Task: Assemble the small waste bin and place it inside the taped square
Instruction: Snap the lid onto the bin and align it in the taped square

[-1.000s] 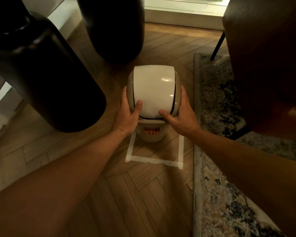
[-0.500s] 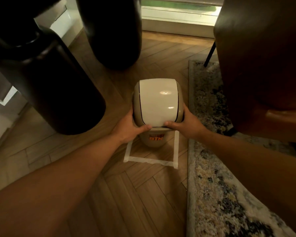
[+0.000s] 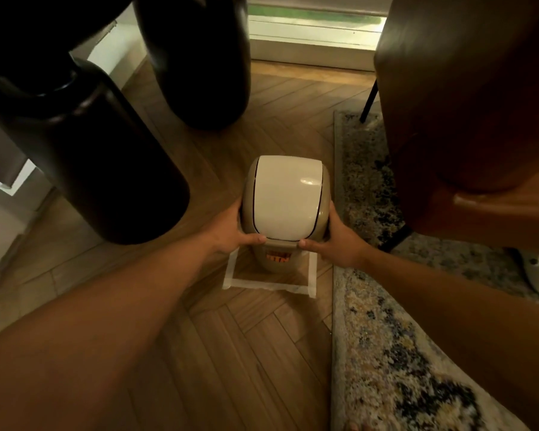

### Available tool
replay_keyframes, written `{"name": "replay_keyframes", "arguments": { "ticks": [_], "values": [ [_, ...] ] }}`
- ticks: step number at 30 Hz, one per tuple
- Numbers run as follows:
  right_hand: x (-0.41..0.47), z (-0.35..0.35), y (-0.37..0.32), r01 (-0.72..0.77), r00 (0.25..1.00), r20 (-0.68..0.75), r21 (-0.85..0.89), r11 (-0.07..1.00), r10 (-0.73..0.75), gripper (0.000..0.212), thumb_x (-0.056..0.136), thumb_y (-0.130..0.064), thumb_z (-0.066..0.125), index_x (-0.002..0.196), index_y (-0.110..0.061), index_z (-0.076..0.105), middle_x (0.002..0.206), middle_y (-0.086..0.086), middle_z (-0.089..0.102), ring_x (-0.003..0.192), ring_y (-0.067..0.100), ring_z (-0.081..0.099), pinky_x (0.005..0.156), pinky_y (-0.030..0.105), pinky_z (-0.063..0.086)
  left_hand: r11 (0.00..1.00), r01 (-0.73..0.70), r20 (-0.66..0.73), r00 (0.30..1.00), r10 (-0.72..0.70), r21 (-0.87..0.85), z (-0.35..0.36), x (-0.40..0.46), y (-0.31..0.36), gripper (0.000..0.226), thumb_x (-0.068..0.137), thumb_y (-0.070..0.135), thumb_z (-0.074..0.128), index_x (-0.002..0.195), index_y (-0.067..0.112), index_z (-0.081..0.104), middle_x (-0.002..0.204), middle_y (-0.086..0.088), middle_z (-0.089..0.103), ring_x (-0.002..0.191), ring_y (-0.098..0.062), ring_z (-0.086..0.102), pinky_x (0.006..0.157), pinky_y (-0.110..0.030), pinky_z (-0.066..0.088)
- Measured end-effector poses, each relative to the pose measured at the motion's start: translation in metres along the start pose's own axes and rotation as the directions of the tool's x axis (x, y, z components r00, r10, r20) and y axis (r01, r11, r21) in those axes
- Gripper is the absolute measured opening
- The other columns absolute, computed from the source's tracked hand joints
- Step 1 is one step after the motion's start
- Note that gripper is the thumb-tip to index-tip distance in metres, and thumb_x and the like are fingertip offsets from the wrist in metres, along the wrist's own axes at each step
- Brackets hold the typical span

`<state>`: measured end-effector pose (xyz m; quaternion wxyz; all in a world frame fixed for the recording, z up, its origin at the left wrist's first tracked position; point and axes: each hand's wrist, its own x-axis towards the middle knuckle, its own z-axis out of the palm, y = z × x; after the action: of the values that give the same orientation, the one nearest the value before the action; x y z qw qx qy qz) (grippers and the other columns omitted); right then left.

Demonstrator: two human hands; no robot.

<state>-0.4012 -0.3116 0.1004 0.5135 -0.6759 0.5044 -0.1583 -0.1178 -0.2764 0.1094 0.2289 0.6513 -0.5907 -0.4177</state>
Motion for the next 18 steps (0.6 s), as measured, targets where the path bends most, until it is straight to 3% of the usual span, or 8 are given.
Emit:
{"name": "replay_keyframes", "arguments": {
  "ticks": [3,4,8,13,18],
  "values": [
    [-0.01,0.001,0.0,-0.024,0.999,0.031,-0.016,1.0,0.024,0.135,0.081,-0.026,0.089,0.164,-0.028,-0.017,0.161,-0.003,0.041,0.138,0.008,0.045,0.096,0.014,0.05,1.0,0.006,0.01,1.0,-0.006,0.018,0.002,-0.01,0.001,0.118,0.069,0.032,0.094,0.16,0.022,0.022,0.16,-0.001,0.04,0.143,-0.013,0.036,0.107,-0.025,0.033],
    [-0.013,0.002,0.0,-0.027,0.999,0.042,-0.014,1.0,0.028,0.135,0.081,-0.024,0.089,0.163,-0.027,-0.018,0.162,-0.002,0.039,0.138,0.007,0.045,0.093,0.011,0.05,1.0,0.012,0.017,1.0,-0.013,0.029,0.003,-0.013,0.001,0.116,0.069,0.032,0.094,0.16,0.021,0.023,0.159,-0.002,0.041,0.144,-0.015,0.036,0.107,-0.026,0.033],
    [-0.022,0.001,0.0,-0.013,0.999,0.048,-0.061,0.998,0.015,0.135,0.079,-0.027,0.091,0.164,-0.03,-0.014,0.162,-0.002,0.041,0.145,0.014,0.041,0.115,0.034,0.042,0.999,-0.027,0.03,0.999,0.025,0.046,0.003,-0.023,-0.001,0.115,0.071,0.03,0.093,0.161,0.02,0.022,0.16,-0.001,0.039,0.146,-0.016,0.036,0.11,-0.026,0.033],
    [-0.017,-0.004,0.001,0.008,1.0,0.007,-0.191,0.982,-0.007,0.133,0.075,-0.035,0.092,0.165,-0.033,-0.005,0.155,-0.005,0.05,0.14,0.014,0.048,0.099,0.018,0.04,0.999,-0.037,-0.015,0.999,0.037,-0.031,0.005,-0.023,-0.006,0.117,0.067,0.036,0.094,0.159,0.034,0.023,0.157,0.008,0.043,0.142,-0.008,0.038,0.113,-0.033,0.039],
    [0.001,0.002,-0.009,0.028,0.993,-0.102,-0.223,0.974,-0.052,0.126,0.077,-0.037,0.091,0.165,-0.033,0.002,0.153,0.0,0.054,0.138,0.02,0.051,0.107,0.032,0.045,0.999,0.0,-0.154,0.988,0.007,0.043,0.004,-0.006,-0.008,0.096,0.073,0.04,0.089,0.153,0.033,0.036,0.15,0.004,0.053,0.139,-0.018,0.048,0.109,-0.038,0.043]
  ]
}}
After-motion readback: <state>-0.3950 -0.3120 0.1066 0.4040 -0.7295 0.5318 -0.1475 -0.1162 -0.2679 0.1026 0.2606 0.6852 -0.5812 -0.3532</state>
